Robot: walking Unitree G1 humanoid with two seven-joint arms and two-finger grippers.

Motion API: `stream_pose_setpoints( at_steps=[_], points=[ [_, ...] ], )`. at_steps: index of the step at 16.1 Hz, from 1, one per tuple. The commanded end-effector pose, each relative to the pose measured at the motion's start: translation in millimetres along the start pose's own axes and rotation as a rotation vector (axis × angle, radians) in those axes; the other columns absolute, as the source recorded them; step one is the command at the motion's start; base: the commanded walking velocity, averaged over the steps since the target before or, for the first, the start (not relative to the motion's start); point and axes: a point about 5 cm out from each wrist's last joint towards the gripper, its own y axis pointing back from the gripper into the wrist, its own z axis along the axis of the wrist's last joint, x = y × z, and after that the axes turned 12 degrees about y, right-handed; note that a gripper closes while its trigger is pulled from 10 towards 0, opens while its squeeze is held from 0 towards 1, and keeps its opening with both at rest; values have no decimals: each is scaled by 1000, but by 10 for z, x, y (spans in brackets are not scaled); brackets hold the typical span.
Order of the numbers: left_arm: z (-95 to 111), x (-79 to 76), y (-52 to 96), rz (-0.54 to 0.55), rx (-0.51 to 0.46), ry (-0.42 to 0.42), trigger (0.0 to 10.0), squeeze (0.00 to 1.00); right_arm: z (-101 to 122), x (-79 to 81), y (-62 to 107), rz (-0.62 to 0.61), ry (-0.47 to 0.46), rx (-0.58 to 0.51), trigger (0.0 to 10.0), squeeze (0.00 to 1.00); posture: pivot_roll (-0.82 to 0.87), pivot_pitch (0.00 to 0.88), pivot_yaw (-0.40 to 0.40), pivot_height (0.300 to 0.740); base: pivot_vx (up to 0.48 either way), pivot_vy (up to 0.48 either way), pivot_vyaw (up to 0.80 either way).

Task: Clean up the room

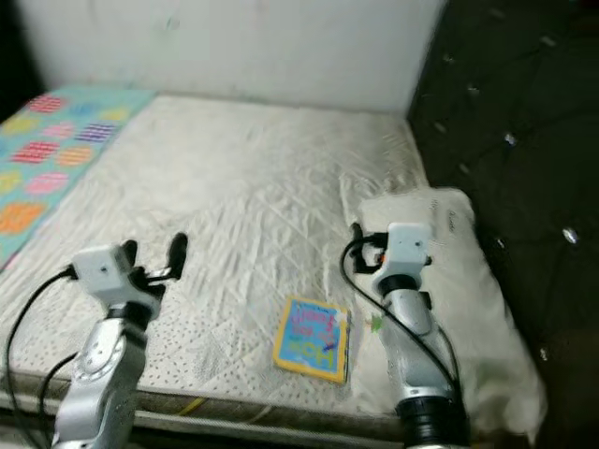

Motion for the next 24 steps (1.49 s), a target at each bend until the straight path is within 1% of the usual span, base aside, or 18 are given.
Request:
stream_pose_setpoints(
  at_steps=[1,4,7,24],
  points=[
    [0,16,-2,8,2,15,10000,0,11,50,-14,10,-6,-6,10000,0,48,3,14,740,0,382,0],
    [9,0,-41,4,0,19,10000,0,8,55,-22,12,-4,-5,10000,0,47,0,14,740,0,387,0],
    [19,-5,-56,2,-5,21,10000,0,10,59,-33,15,-1,-6,10000,0,47,0,14,740,0,396,-533],
    [7,-1,-82,13,-6,26,10000,0,-21,124,-39,59,12,-5,10000,0,45,0,9,740,0,421,0]
  ],
)
